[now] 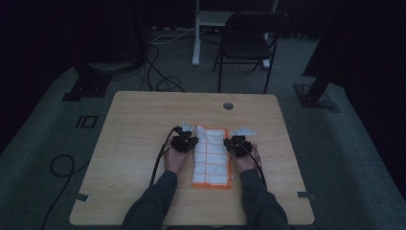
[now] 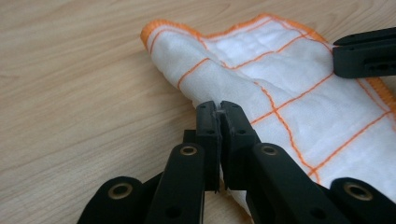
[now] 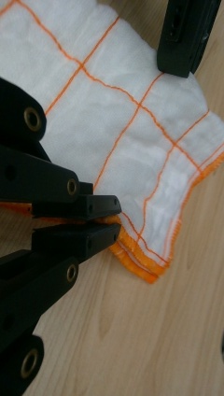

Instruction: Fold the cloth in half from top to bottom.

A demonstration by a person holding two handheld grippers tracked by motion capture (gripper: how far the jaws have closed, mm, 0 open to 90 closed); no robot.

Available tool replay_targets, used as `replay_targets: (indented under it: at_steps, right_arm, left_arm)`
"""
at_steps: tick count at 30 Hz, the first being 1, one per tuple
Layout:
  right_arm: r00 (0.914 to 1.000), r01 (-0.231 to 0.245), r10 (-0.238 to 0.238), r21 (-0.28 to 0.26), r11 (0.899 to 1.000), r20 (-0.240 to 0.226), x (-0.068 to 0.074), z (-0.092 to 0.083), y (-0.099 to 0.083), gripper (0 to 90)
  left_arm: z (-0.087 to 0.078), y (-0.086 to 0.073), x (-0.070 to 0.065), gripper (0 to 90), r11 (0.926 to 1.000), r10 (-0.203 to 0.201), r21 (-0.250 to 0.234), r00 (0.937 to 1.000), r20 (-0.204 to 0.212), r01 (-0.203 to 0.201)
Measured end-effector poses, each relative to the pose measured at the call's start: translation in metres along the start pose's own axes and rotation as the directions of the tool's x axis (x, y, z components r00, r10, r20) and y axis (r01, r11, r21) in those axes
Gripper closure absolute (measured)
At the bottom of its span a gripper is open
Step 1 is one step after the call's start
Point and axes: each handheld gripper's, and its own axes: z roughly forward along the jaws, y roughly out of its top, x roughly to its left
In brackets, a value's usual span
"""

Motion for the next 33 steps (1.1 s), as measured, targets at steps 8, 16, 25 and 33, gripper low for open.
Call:
replay_targets:
  at_steps: [8,16,25,33]
  right_arm:
    - [0.9996,0.021,-0.021,-0.028,0.999,-0.016,0.01,-0.02,0.004,85.3]
    - [0.9973,0.07,-0.071,-0.016,0.997,-0.022,0.023,-0.034,-0.002,84.8]
    - [0.9968,0.076,-0.075,0.017,0.997,-0.028,0.027,-0.042,-0.014,84.4]
    - [0.9943,0.1,-0.097,0.056,0.993,-0.044,0.034,-0.049,-0.029,83.7]
  left_arm:
    - [-0.018,-0.004,-0.003,87.5,0.9998,-0.002,-0.022,0.9997,0.022,0.002]
    - [-0.037,-0.02,-0.011,86.9,0.9997,0.003,-0.026,0.9984,0.057,-0.001]
    - [-0.044,-0.03,-0.023,86.6,0.9995,0.032,-0.008,0.9962,0.082,-0.031]
    - [-0.048,-0.039,-0.029,85.9,0.9982,0.055,0.02,0.9941,0.093,-0.057]
